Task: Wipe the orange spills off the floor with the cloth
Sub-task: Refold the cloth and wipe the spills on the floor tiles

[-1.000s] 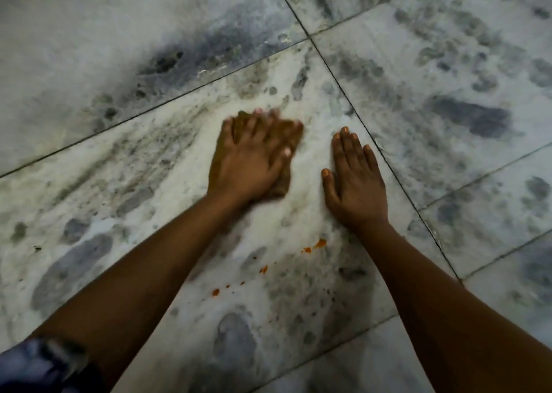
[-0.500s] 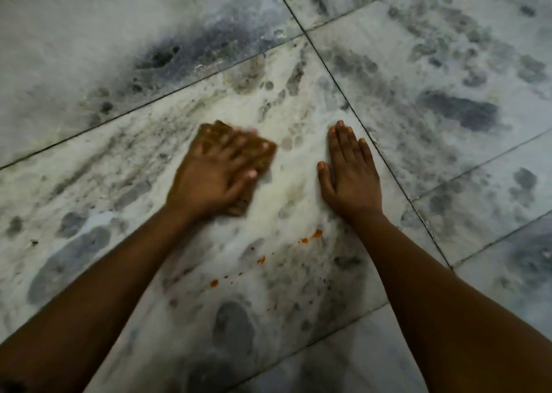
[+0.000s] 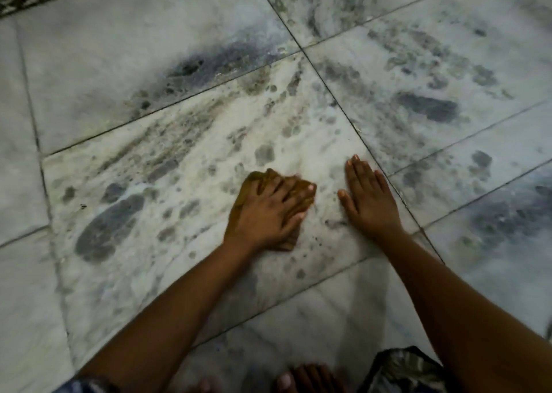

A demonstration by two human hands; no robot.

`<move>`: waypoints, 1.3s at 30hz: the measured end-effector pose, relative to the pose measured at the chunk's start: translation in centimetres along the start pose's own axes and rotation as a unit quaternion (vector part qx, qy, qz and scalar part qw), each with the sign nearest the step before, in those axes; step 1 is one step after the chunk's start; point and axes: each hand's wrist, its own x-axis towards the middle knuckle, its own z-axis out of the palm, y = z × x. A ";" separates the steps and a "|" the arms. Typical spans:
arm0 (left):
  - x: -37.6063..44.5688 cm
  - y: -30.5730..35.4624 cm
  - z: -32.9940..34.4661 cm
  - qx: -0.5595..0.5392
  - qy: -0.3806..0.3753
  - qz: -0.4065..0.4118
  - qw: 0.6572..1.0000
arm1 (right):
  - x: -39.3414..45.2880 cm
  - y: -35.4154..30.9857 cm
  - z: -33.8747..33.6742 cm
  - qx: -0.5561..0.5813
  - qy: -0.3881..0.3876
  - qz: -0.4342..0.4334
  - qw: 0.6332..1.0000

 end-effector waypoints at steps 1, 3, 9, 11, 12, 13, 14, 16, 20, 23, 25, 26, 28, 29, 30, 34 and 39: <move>-0.3 -0.9 0.0 0.009 0.005 0.015 1.000 | -2.3 0.3 0.2 0.001 0.012 0.014 1.000; 0.5 -2.2 -0.3 -0.008 -0.006 -0.038 0.999 | -5.1 0.3 0.8 0.003 0.024 0.049 0.999; 6.9 3.1 -0.1 -0.050 -0.048 -0.276 0.959 | -5.6 -0.2 0.9 0.011 0.038 0.068 0.997; 6.7 5.4 0.6 -0.052 -0.045 -0.258 0.964 | -5.6 -0.1 0.9 0.012 0.041 0.071 0.997; 5.9 6.6 1.0 -0.051 -0.036 -0.239 0.969 | -5.7 -0.1 1.0 0.013 0.041 0.071 0.997; 4.7 7.8 1.3 -0.051 -0.029 -0.212 0.975 | -5.7 -0.1 1.0 0.014 0.042 0.070 0.997; 3.3 8.9 1.5 -0.054 -0.022 -0.184 0.981 | -5.7 -0.1 1.0 0.014 0.042 0.068 0.997; 0.3 10.3 2.1 -0.053 -0.014 -0.120 0.991 | -5.6 0.0 1.1 0.012 0.043 0.064 0.997; -1.1 7.3 2.3 0.002 -0.035 -0.028 0.999 | -5.6 -0.1 1.1 0.014 0.051 0.066 0.996; 3.3 4.0 1.2 -0.002 -0.033 -0.105 0.994 | -5.6 -0.1 1.1 0.017 0.057 0.067 0.996; 7.1 2.7 0.4 -0.024 -0.032 -0.198 0.979 | -5.7 0.0 1.1 0.018 0.055 0.066 0.996; 8.6 2.6 0.3 -0.035 -0.029 -0.238 0.970 | -5.7 0.0 1.1 0.016 0.057 0.065 0.996; 9.7 3.6 0.4 -0.051 -0.014 -0.277 0.959 | -5.6 -0.1 1.1 0.017 0.058 0.066 0.996; 9.2 4.7 0.7 -0.060 0.000 -0.278 0.959 | -5.6 -0.1 1.0 0.017 0.056 0.068 0.996; 8.0 6.1 1.1 -0.069 0.016 -0.267 0.961 | -5.6 -0.1 1.0 0.016 0.054 0.069 0.996; 0.0 10.4 2.2 -0.068 0.023 -0.175 0.982 | -5.5 -0.1 0.9 0.016 0.056 0.068 0.996; 1.2 6.2 1.9 -0.015 -0.017 -0.147 0.989 | -5.6 -0.2 1.0 0.010 0.060 0.064 0.996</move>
